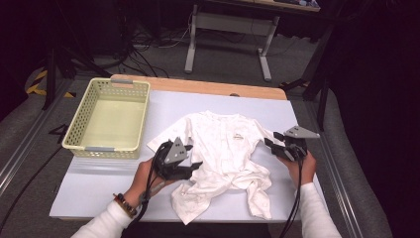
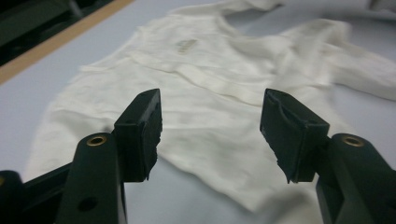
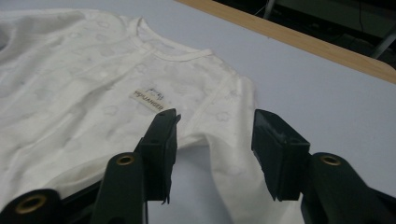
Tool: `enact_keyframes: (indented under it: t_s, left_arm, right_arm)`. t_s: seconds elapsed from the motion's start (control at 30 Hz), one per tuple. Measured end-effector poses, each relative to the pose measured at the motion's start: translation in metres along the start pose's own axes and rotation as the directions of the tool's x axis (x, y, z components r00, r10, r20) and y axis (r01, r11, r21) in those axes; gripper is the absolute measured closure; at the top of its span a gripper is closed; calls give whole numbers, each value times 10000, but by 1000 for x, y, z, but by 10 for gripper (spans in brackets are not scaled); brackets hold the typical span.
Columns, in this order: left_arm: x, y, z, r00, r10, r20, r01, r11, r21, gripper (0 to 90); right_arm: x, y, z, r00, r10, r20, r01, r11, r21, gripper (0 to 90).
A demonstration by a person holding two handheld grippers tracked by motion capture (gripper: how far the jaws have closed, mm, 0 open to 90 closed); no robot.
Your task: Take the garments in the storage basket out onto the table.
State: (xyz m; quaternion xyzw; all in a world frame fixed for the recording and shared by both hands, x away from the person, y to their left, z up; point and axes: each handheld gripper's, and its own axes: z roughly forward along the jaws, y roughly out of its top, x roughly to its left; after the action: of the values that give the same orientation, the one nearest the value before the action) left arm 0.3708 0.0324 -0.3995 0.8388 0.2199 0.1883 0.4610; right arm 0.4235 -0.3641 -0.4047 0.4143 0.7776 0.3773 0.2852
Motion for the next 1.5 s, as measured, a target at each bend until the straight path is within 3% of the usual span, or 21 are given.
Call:
enact_keyframes:
  t_s: [0.07,0.17,0.27,0.3,0.37,0.47,0.57,0.6,0.73,0.77,0.8,0.87,0.9,0.97,1.07,1.17,1.27,1.43,1.5]
  left_arm:
    - [11,2,15,9992,-216,-328,219,9997,103,390]
    - [33,4,45,9932,-608,-989,669,9960,588,370]
    - [54,4,70,9827,-698,-1718,900,9895,1128,358]
    - [61,4,75,9805,-893,-1748,1118,9860,1235,359]
    - [77,2,88,9693,-1334,-2068,1647,9760,1424,349]
    - [95,-1,106,9588,-1733,-2252,2169,9583,1859,351]
    - [107,-3,117,9496,-2044,-2377,2544,9455,2032,373]
    - [110,-4,120,9483,-2165,-2321,2670,9396,2143,389]
    - [117,-8,125,9514,-2259,-2094,2737,9320,2378,478]
    - [118,-8,125,9463,-2484,-2068,2946,9262,2352,499]
    - [119,-9,124,9457,-2569,-1988,3003,9250,2330,535]
    - [120,-9,123,9466,-2528,-1999,2967,9258,2342,657]
    - [120,-9,123,9499,-2438,-1954,2871,9280,2376,741]
    - [119,-7,123,9555,-2231,-1929,2678,9305,2501,856]
    - [117,-5,125,9607,-1902,-2020,2400,9350,2610,885]
    - [118,-4,128,9608,-1674,-2211,2244,9378,2650,890]
    - [121,-1,130,9588,-1470,-2431,2119,9400,2673,892]
    - [129,8,134,9504,-1280,-2835,2019,9472,2492,892]
    - [133,11,134,9486,-1170,-2939,1964,9461,2574,892]
  right_arm:
    - [-8,6,17,10000,88,17,-89,9995,308,518]
    - [-20,14,42,9997,112,202,-130,9955,934,513]
    - [-28,19,60,9994,171,309,-214,9895,1430,511]
    - [-30,20,65,9993,256,256,-292,9879,1521,509]
    - [-33,22,74,9987,353,360,-408,9856,1643,502]
    - [-36,23,88,9985,374,412,-448,9795,1965,500]
    - [-36,24,101,9974,266,668,-422,9690,2436,504]
    - [-36,24,104,9973,254,694,-426,9651,2583,502]
    - [-39,25,111,9946,810,648,-945,9651,2444,587]
    - [-40,25,112,9944,854,629,-983,9647,2443,610]
    - [-41,26,112,9934,1006,553,-1112,9630,2456,674]
    - [-40,27,113,9938,1079,274,-1113,9617,2505,795]
    - [-38,28,114,9946,1015,218,-1037,9613,2554,854]
    - [-34,31,115,9971,720,255,-762,9598,2703,887]
    - [-30,33,115,9978,413,523,-543,9586,2795,892]
    - [-31,35,114,9961,280,834,-494,9625,2666,893]
    - [-32,39,114,9936,150,1116,-426,9676,2489,895]
    - [-34,47,116,9895,-25,1444,-293,9756,2174,894]
    - [-35,51,119,9888,-102,1490,-220,9768,2131,894]
